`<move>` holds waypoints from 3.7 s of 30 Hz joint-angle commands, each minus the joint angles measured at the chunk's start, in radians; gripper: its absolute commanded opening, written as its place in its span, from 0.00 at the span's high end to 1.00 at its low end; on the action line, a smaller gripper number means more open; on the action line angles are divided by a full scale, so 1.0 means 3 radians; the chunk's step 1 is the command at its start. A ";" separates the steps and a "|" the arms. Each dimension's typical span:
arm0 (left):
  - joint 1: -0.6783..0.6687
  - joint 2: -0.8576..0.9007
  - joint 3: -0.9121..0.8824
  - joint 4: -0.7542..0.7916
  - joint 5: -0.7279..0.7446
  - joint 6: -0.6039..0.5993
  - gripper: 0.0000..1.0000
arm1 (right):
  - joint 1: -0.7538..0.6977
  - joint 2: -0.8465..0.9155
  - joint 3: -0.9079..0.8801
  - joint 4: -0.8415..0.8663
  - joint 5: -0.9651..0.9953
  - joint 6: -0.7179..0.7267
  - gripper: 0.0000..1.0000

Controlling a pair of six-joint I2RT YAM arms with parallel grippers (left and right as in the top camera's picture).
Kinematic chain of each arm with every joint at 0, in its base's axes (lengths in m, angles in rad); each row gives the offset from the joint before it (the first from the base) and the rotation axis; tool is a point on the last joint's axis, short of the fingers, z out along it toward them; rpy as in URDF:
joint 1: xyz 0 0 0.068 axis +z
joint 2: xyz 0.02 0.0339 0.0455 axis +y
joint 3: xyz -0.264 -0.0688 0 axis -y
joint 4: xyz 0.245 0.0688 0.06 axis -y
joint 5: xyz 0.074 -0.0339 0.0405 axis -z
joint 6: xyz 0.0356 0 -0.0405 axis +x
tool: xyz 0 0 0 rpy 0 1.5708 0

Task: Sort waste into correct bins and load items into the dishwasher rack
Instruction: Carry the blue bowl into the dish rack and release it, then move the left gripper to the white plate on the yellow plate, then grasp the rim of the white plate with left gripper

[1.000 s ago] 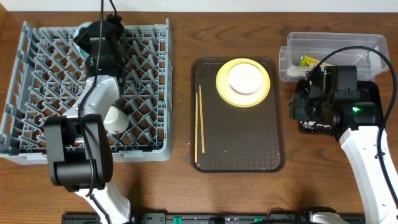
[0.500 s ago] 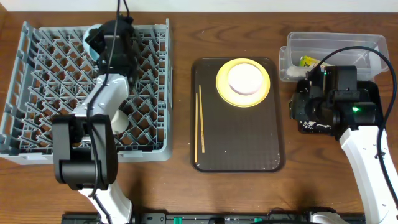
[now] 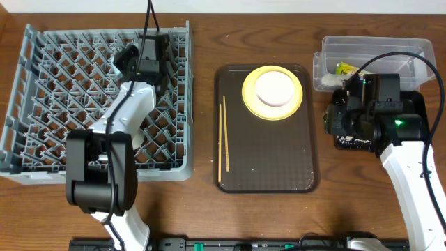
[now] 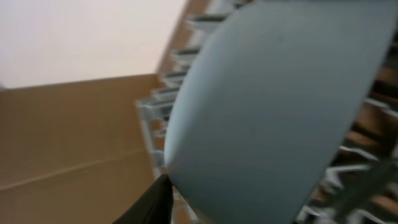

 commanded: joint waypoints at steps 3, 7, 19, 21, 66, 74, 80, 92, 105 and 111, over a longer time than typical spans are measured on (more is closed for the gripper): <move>-0.0114 0.0098 -0.0069 -0.0294 0.0062 -0.0712 0.64 | -0.0033 -0.0005 0.0011 -0.0011 0.0019 0.0025 0.47; -0.0202 0.0038 -0.0069 -0.0437 0.0062 -0.1204 0.55 | -0.0033 -0.0005 0.0011 -0.0015 0.0019 0.0025 0.46; -0.0341 -0.0792 -0.0069 -0.1256 0.0987 -0.2453 0.30 | -0.0033 -0.0005 0.0011 -0.0037 0.0020 0.0024 0.46; -0.0351 -0.0951 -0.0069 -0.1425 0.1626 -0.2539 0.29 | -0.0033 -0.0005 0.0011 -0.0034 0.0020 0.0025 0.46; -0.1415 0.0570 -0.0069 0.1024 0.3566 -0.3904 0.44 | -0.0033 -0.0005 0.0011 -0.0126 0.0019 0.0025 0.41; -0.1415 0.0613 -0.0069 0.0905 0.3377 -0.3905 0.47 | -0.0032 -0.0005 0.0011 -0.0132 0.0019 0.0025 0.42; -0.1414 0.0567 -0.0069 0.0912 0.3380 -0.3904 0.47 | -0.0033 -0.0005 0.0011 -0.0136 0.0020 0.0024 0.41; -0.1411 0.0240 -0.0069 0.0909 0.3380 -0.3891 0.40 | -0.0033 -0.0005 0.0011 -0.0136 0.0022 0.0024 0.42; -0.1409 0.0257 -0.0069 0.0481 0.2608 -0.3891 0.40 | -0.0033 -0.0005 0.0011 -0.0135 0.0020 0.0024 0.41; -0.1422 0.0348 -0.0069 0.0484 0.2719 -0.3894 0.40 | -0.0033 -0.0005 0.0011 -0.0135 0.0020 0.0025 0.41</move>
